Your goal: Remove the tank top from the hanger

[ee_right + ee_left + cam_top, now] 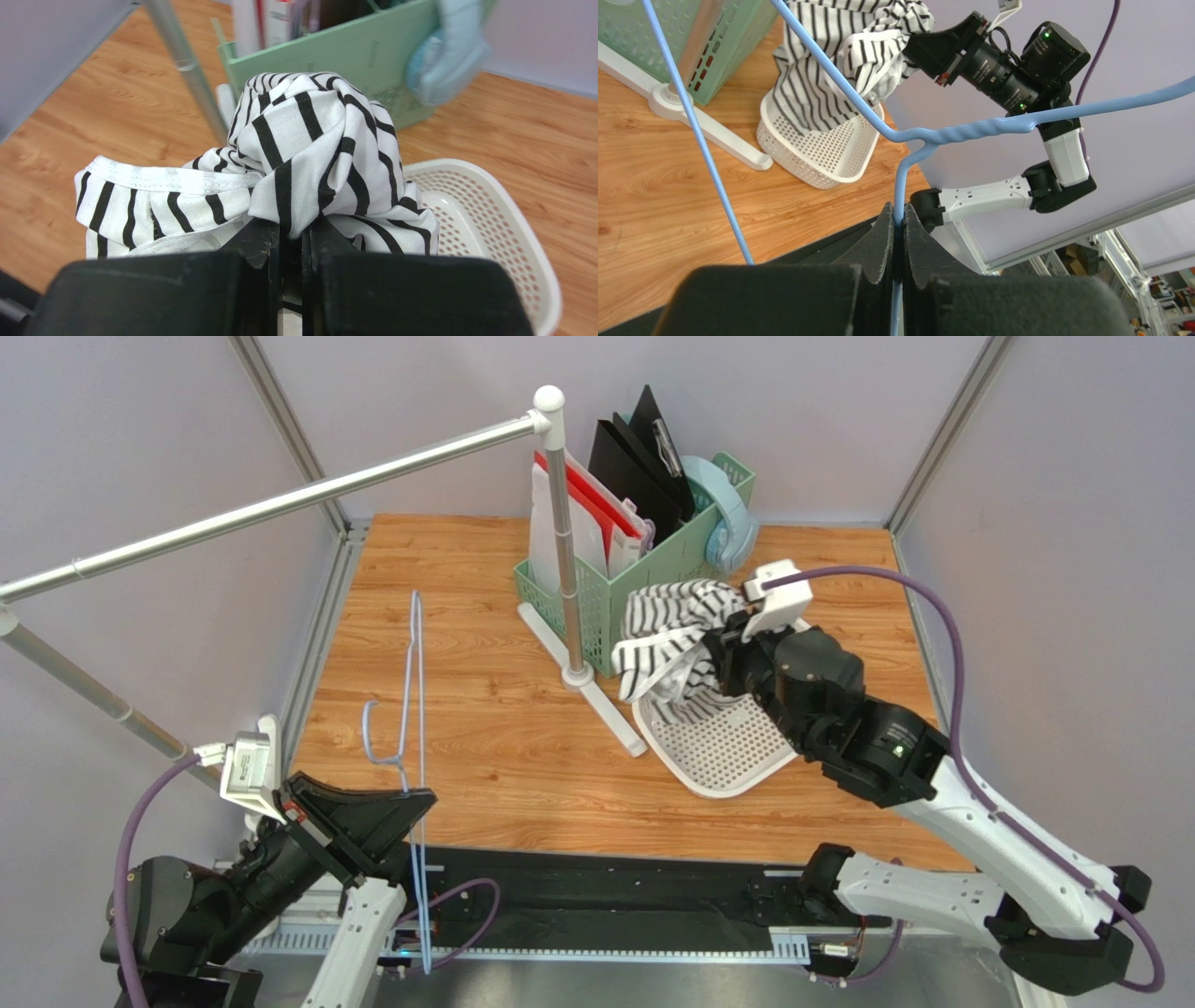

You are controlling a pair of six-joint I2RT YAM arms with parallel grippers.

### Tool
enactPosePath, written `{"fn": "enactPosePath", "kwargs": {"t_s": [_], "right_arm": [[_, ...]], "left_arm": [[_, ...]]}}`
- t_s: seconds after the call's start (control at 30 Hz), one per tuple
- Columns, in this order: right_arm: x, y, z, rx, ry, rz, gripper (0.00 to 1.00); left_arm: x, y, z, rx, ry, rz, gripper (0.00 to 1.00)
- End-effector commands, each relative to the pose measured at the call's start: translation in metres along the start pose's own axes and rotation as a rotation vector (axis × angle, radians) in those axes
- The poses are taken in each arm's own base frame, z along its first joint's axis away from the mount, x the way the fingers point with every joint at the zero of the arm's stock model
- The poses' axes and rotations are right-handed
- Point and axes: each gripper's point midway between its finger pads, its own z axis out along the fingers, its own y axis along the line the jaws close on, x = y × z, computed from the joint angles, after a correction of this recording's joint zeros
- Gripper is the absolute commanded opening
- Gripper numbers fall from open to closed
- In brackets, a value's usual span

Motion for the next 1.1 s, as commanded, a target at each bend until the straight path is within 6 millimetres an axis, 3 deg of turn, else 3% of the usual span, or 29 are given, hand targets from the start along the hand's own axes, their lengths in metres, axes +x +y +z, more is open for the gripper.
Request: {"fn": "enactPosePath", "kwargs": {"t_s": [0.0, 0.07, 0.1, 0.2, 0.27, 0.5, 0.83, 0.93, 1.03, 1.07], "right_arm": [[-0.008, -0.067, -0.011, 0.226, -0.019, 0.042, 0.0], [0.003, -0.078, -0.008, 0.246, 0.014, 0.083, 0.0], [0.015, -0.095, -0.004, 0.294, 0.041, 0.101, 0.0], [0.041, -0.11, 0.013, 0.331, 0.113, 0.164, 0.0], [0.068, -0.115, 0.027, 0.363, 0.188, 0.18, 0.0], [0.124, -0.131, 0.055, 0.495, 0.364, 0.17, 0.0], [0.192, -0.139, 0.048, 0.589, 0.505, 0.197, 0.03], [0.201, -0.142, 0.04, 0.612, 0.56, 0.168, 0.19], [0.185, -0.151, 0.029, 0.687, 0.565, 0.094, 0.49], [0.176, -0.146, 0.027, 0.689, 0.547, 0.07, 0.65]], "left_arm": [[-0.006, -0.009, 0.002, 0.048, -0.019, 0.013, 0.0], [-0.005, -0.009, 0.002, 0.052, -0.021, 0.01, 0.0], [-0.005, -0.008, 0.003, 0.051, -0.02, 0.007, 0.0], [-0.004, -0.009, 0.002, 0.055, -0.022, 0.002, 0.0], [-0.005, -0.009, 0.002, 0.054, -0.025, -0.002, 0.0], [-0.005, -0.011, -0.001, 0.059, -0.031, -0.001, 0.0], [-0.004, -0.01, 0.001, 0.059, -0.027, -0.006, 0.0], [-0.005, -0.009, 0.003, 0.057, -0.031, -0.016, 0.0], [-0.007, -0.007, 0.007, 0.062, -0.035, -0.031, 0.0], [-0.007, -0.007, 0.008, 0.065, -0.035, -0.043, 0.0]]}}
